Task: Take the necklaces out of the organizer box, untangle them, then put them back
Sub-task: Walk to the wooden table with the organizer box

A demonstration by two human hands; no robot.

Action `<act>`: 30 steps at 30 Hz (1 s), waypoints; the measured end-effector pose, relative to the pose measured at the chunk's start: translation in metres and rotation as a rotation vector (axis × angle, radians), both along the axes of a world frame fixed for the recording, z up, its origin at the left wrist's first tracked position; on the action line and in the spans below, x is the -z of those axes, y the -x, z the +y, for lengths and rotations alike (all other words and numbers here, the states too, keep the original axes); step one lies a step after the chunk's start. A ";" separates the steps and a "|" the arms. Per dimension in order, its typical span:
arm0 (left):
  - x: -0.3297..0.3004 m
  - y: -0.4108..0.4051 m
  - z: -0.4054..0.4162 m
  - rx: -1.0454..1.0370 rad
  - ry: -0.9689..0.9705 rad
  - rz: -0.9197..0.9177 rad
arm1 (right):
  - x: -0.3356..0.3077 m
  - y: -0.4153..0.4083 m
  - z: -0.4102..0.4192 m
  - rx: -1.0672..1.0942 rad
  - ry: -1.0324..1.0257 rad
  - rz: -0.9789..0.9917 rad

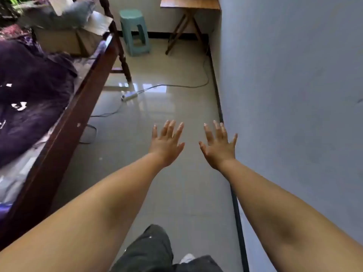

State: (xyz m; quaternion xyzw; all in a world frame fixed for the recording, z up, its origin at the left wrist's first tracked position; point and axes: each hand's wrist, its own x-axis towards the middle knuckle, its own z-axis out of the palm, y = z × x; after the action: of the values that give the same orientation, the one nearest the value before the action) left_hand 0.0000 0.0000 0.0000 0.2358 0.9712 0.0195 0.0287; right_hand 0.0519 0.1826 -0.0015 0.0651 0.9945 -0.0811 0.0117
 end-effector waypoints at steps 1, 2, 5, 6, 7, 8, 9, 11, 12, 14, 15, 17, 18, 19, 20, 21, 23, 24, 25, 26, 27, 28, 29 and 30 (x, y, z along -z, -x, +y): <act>0.010 -0.002 -0.002 -0.012 0.046 -0.056 | 0.011 -0.004 -0.005 0.007 0.003 -0.073; 0.020 -0.001 -0.002 -0.012 0.069 -0.104 | 0.024 -0.004 -0.009 -0.011 0.003 -0.129; 0.055 0.003 -0.009 -0.041 0.126 -0.185 | 0.064 -0.006 -0.014 -0.021 -0.003 -0.244; 0.063 0.013 -0.008 -0.039 0.140 -0.211 | 0.072 0.005 -0.014 -0.021 0.005 -0.267; 0.070 0.026 -0.007 -0.042 0.151 -0.231 | 0.078 0.020 -0.012 -0.019 0.002 -0.285; 0.074 0.037 -0.005 -0.051 0.159 -0.245 | 0.081 0.034 -0.011 -0.012 -0.002 -0.297; 0.081 0.055 -0.003 -0.061 0.149 -0.265 | 0.085 0.053 -0.009 -0.004 -0.002 -0.317; 0.086 0.094 0.001 -0.094 0.117 -0.316 | 0.088 0.091 -0.006 0.022 0.007 -0.354; 0.084 0.118 0.003 -0.104 0.099 -0.330 | 0.086 0.113 -0.005 0.038 0.012 -0.360; 0.080 0.166 0.005 -0.100 0.085 -0.330 | 0.080 0.156 -0.004 0.064 0.028 -0.366; 0.076 0.194 0.007 -0.088 0.091 -0.320 | 0.075 0.180 -0.004 0.087 0.047 -0.370; 0.070 0.247 0.012 -0.077 0.099 -0.307 | 0.066 0.228 -0.003 0.122 0.074 -0.365; 0.067 0.268 0.015 -0.085 0.096 -0.314 | 0.061 0.248 -0.002 0.122 0.076 -0.367; 0.066 0.291 0.020 -0.097 0.079 -0.320 | 0.057 0.272 0.003 0.128 0.081 -0.360; 0.065 0.312 0.025 -0.106 0.063 -0.326 | 0.055 0.295 0.009 0.138 0.086 -0.355; 0.065 0.333 0.033 -0.103 0.059 -0.331 | 0.054 0.319 0.017 0.152 0.086 -0.349; 0.066 0.376 0.049 -0.078 0.061 -0.338 | 0.054 0.364 0.035 0.175 0.076 -0.344; 0.068 0.403 0.059 -0.063 0.059 -0.332 | 0.056 0.391 0.047 0.179 0.070 -0.338; 0.071 0.431 0.069 -0.053 0.055 -0.324 | 0.060 0.419 0.059 0.183 0.065 -0.334; 0.073 0.460 0.079 -0.046 0.051 -0.316 | 0.063 0.448 0.071 0.181 0.062 -0.332; 0.074 0.491 0.090 -0.043 0.053 -0.312 | 0.065 0.477 0.083 0.178 0.062 -0.331; 0.075 0.517 0.098 -0.040 0.063 -0.305 | 0.067 0.502 0.094 0.174 0.058 -0.328; 0.074 0.550 0.109 -0.042 0.069 -0.300 | 0.067 0.534 0.107 0.160 0.053 -0.323; 0.073 0.580 0.118 -0.054 0.068 -0.302 | 0.065 0.565 0.119 0.147 0.048 -0.325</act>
State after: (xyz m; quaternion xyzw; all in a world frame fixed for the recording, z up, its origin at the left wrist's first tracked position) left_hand -0.5799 0.1180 -0.0730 0.2030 0.9619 0.0223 0.1817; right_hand -0.5128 0.3017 -0.0668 0.1494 0.9699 -0.0940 0.1678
